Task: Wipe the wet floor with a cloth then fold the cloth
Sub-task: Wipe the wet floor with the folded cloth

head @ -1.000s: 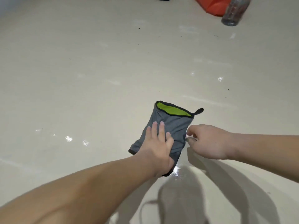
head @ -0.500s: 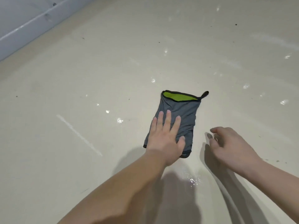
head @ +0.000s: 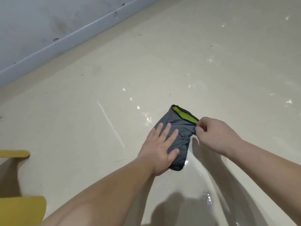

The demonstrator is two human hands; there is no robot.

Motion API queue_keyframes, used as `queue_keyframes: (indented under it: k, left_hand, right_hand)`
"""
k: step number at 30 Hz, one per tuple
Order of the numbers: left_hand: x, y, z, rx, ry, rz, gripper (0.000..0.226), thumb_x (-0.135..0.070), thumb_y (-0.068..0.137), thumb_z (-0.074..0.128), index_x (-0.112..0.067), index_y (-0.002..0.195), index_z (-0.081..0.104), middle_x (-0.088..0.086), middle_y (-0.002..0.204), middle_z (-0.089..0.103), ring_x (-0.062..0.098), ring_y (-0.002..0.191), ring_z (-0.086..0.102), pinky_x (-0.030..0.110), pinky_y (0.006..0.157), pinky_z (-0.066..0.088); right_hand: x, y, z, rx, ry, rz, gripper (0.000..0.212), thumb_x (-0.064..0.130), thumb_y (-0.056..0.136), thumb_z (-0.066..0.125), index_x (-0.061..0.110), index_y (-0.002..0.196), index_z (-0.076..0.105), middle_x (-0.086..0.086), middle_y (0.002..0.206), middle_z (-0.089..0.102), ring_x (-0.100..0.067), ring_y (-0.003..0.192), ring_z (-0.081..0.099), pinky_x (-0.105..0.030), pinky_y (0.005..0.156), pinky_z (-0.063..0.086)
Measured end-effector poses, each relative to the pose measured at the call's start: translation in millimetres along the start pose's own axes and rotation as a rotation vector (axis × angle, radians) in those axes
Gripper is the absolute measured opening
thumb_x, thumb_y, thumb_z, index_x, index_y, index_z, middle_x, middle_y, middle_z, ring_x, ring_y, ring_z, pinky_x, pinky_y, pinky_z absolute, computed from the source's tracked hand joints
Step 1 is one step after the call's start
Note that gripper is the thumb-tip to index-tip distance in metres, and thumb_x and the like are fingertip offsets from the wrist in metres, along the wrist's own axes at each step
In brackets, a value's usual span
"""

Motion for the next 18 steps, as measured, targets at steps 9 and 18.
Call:
queue_keyframes:
  k: [9,18]
  left_hand:
    - [26.7,-118.0,34.9,0.053,-0.14,-0.516,0.071,-0.06,0.102,0.004,-0.028,0.158,-0.025,0.006,0.164,-0.036,0.032,0.147,-0.04,0.051,0.124,-0.015]
    - [20.2,-188.3,45.9,0.073,-0.113,-0.235,0.065,-0.064,0.104,0.013,-0.043,0.158,-0.017,-0.01,0.166,-0.03,0.016,0.147,-0.041,0.041,0.123,-0.02]
  right_hand:
    - [33.3,-20.5,44.3,0.165,-0.074,-0.136,0.019,0.042,0.101,0.047,0.033,0.111,0.061,0.014,0.097,0.064,-0.016,0.092,0.063,-0.04,0.082,0.056]
    - [104.6,-34.1,85.3,0.262,-0.009,-0.284,0.016,0.029,0.097,0.051,0.028,0.089,0.065,0.01,0.084,0.068,-0.018,0.083,0.065,-0.035,0.075,0.055]
Point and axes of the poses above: each hand's wrist, its own y-axis towards the middle knuckle, its own z-axis out of the palm, x = y × z, the point moved 4 cm from there along y, towards the middle knuckle
